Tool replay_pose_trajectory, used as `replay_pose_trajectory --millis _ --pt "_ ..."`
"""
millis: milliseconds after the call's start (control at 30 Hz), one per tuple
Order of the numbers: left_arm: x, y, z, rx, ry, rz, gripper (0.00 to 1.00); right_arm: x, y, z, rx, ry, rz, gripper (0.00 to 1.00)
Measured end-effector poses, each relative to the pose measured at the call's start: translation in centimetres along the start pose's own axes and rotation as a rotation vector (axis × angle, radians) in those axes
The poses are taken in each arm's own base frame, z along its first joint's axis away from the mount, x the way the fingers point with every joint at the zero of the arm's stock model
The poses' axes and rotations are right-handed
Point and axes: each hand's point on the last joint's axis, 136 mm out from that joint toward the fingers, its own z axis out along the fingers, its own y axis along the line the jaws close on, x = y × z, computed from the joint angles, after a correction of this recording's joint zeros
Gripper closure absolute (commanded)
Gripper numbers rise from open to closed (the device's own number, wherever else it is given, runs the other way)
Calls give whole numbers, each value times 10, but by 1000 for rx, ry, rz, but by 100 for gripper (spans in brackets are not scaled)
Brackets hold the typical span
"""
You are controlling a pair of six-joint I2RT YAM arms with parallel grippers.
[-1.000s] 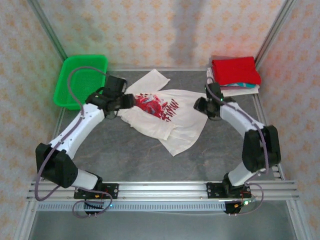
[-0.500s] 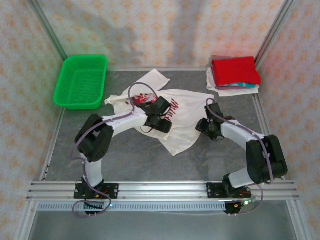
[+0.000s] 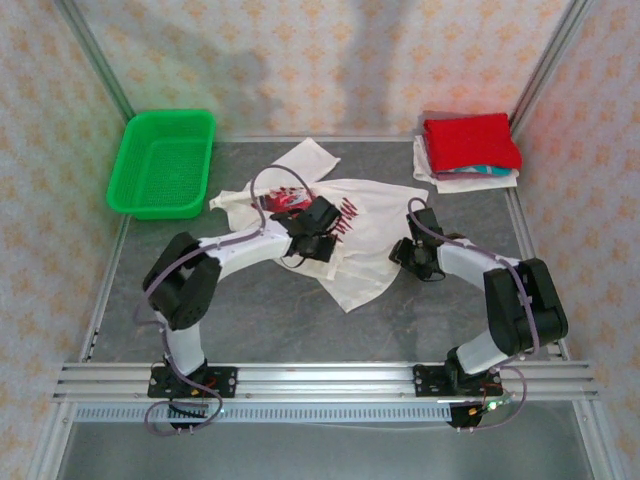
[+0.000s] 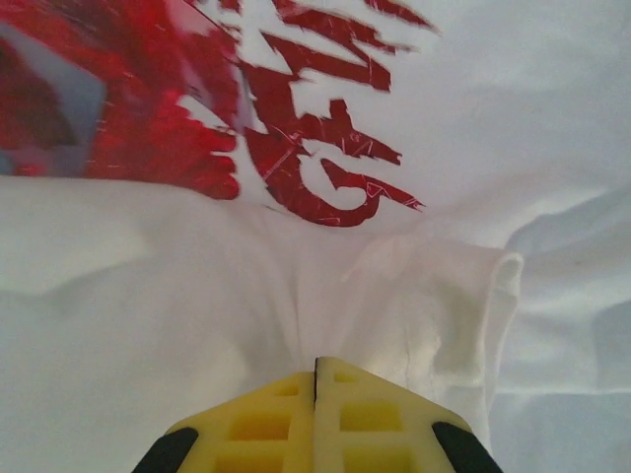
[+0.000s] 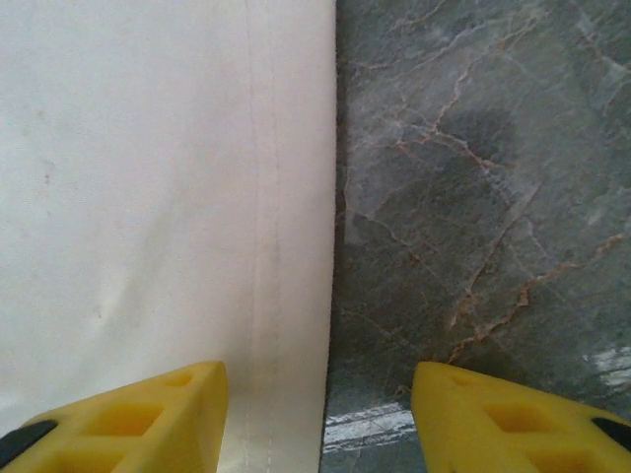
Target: Fold and stack the t-shirts
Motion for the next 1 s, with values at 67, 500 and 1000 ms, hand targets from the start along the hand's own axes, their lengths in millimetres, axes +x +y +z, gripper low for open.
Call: replay_pose_trajectory --millis 67,500,1000 --pt "-6 1 -16 8 -36 -8 100 0 0 1 1 2 2 47" --pt "16 63 -69 -172 -163 -141 100 0 1 0 2 7 2 46" --pt "139 215 -231 -406 -694 -748 100 -1 1 3 11 17 2 45"
